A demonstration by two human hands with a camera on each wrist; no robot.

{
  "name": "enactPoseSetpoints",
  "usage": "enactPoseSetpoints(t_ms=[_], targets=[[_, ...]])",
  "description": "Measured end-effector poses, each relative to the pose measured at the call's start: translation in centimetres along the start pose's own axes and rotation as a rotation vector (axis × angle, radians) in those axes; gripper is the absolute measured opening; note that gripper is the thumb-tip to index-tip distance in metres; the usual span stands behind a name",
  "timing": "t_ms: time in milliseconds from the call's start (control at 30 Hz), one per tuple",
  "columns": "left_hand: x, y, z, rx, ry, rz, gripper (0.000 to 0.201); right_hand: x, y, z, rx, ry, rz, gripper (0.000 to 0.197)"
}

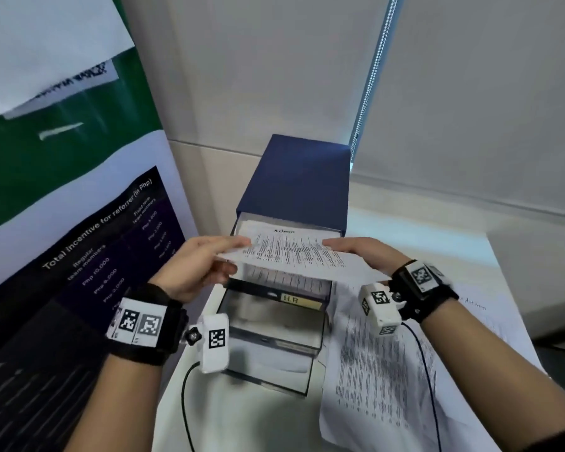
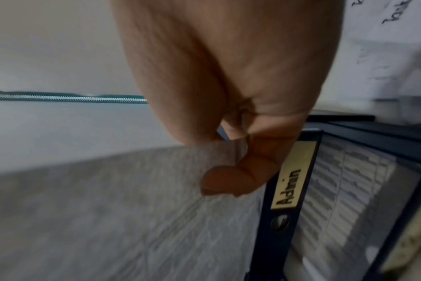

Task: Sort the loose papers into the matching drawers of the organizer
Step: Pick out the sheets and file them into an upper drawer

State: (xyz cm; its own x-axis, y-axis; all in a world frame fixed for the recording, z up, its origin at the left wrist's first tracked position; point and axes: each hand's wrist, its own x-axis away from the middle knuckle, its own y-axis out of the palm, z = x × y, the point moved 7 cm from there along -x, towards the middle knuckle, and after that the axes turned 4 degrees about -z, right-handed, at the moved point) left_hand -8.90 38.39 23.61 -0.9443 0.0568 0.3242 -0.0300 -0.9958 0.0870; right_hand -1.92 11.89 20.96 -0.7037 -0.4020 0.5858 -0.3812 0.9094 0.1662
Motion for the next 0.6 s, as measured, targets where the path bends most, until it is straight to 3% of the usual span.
enactPoseSetpoints(t_ms=[67, 133, 267, 333, 433, 533, 600], targets=[[-1.5, -0.4, -1.7, -0.096, -0.049, 0.007, 0.018, -1.1, -1.2, -0.3, 0.036, -0.071, 0.11, 0.02], [-3.0, -0.8, -2.8, -0.131, -0.047, 0.042, 0.024, -2.0, -2.1, 0.2, 0.081, -0.084, 0.116, 0.026], [-5.8, -1.1, -3.0, -0.215, 0.047, 0.149, 0.039, -0.8, -2.2, 2.6, 0.205, 0.045, -0.122, 0.037], [-7.2, -1.0, -2.9, -0.259, 0.087, 0.196, 0.041, -0.8, -2.1, 2.8, 0.199, 0.034, -0.173, 0.036], [-8.6, -1.0, -2.8, -0.32, 0.05, 0.31, 0.028, -2.8, -3.2, 1.2, 0.153, -0.073, 0.008, 0.03], [-9.6, 0.9, -3.4, -0.188, -0.074, 0.185, 0.022, -5.3, -3.4, -0.2, 0.111, -0.126, 0.114, 0.024], [-10.7, 1.5, -3.4, -0.186, -0.035, 0.185, 0.019, -6.9, -3.3, -0.4, 0.087, -0.141, 0.129, 0.017]])
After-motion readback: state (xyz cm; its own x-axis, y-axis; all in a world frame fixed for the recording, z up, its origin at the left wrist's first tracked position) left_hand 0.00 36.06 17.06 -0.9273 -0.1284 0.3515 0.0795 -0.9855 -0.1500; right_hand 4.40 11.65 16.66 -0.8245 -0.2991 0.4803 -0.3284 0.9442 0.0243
